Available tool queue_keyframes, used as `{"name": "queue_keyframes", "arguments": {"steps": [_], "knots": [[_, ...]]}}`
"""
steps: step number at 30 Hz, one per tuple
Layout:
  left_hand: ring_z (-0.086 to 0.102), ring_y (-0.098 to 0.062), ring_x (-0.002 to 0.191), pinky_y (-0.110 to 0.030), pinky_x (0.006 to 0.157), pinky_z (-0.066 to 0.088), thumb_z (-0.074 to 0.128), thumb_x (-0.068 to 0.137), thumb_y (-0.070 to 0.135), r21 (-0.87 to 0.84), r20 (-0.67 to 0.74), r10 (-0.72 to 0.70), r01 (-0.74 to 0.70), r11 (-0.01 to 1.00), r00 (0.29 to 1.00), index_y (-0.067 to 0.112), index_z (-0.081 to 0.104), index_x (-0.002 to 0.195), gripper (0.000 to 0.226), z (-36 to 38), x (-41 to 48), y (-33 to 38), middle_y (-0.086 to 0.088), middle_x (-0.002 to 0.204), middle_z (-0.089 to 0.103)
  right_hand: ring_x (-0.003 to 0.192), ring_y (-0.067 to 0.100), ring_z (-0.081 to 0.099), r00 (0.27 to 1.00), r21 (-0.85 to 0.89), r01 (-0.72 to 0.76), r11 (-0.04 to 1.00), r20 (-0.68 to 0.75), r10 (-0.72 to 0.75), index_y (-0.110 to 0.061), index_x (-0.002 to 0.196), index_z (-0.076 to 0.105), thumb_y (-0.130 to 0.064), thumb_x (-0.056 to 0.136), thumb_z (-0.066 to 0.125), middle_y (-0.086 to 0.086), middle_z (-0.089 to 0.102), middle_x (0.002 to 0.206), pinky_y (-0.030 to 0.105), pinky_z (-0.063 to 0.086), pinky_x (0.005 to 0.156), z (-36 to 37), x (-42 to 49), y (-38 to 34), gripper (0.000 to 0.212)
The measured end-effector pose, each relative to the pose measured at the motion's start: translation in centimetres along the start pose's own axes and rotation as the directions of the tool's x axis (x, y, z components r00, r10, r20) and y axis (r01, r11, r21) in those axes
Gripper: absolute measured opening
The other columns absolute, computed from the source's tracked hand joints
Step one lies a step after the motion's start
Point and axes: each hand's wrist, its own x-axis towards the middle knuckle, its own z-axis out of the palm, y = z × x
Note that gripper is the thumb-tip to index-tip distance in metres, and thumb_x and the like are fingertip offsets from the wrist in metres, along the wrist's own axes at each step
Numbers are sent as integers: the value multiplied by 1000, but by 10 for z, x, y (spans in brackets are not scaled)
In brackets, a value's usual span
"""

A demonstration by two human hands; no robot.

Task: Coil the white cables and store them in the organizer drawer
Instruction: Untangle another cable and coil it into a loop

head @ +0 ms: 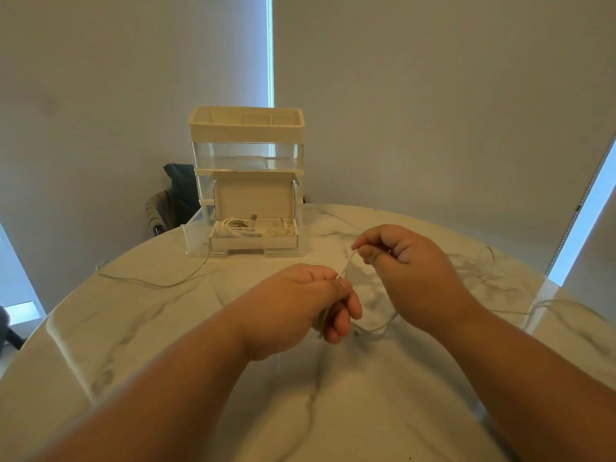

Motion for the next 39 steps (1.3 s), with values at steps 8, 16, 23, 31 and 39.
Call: {"name": "queue_keyframes", "arguments": {"steps": [8, 16, 23, 31, 39], "knots": [[45, -19, 50, -34, 59, 47, 32, 104, 17, -191, -144, 77, -104, 976, 987, 9, 62, 66, 49, 1, 1, 0, -6, 51, 48, 79, 7, 65, 998, 8, -26, 1000, 60, 25, -29, 83, 74, -22, 90, 67, -8, 73, 80, 26, 52, 76, 8, -1, 1, 12], [28, -15, 39, -29, 45, 40, 34, 99, 17, -515, -203, 58, -157, 843, 978, 11, 52, 55, 48, -8, 2, 2, -1, 43, 30, 82, 2, 64, 990, 87, 63, 994, 124, -73, -28, 87, 74, -27, 94, 62, -14, 71, 82, 14, 47, 71, 12, -9, -9, 14], [27, -12, 38, -26, 44, 37, 38, 100, 25, -599, -139, 43, -119, 792, 989, 13, 54, 57, 47, 3, 3, 3, 3, 42, 29, 73, -1, 61, 993, 94, -8, 996, 116, -3, -29, 81, 75, -23, 93, 64, -19, 69, 74, 12, 43, 68, 15, -4, -3, 17], [31, -5, 35, -20, 40, 37, 45, 91, 24, -813, -257, 85, -262, 519, 963, 17, 51, 57, 36, -22, 0, 9, 9, 39, 32, 58, 5, 46, 945, 315, -220, 923, 303, 122, -33, 96, 76, -7, 96, 54, -9, 60, 68, 17, 38, 55, 32, -21, -7, 34], [32, -5, 37, -20, 40, 39, 42, 98, 28, -883, -299, 5, -279, 377, 954, 16, 50, 61, 40, -24, 2, 7, 9, 42, 34, 50, -6, 49, 943, 207, -157, 966, 322, 84, -34, 75, 67, -13, 97, 56, -20, 57, 54, 6, 37, 51, 34, -27, -23, 33]]}}
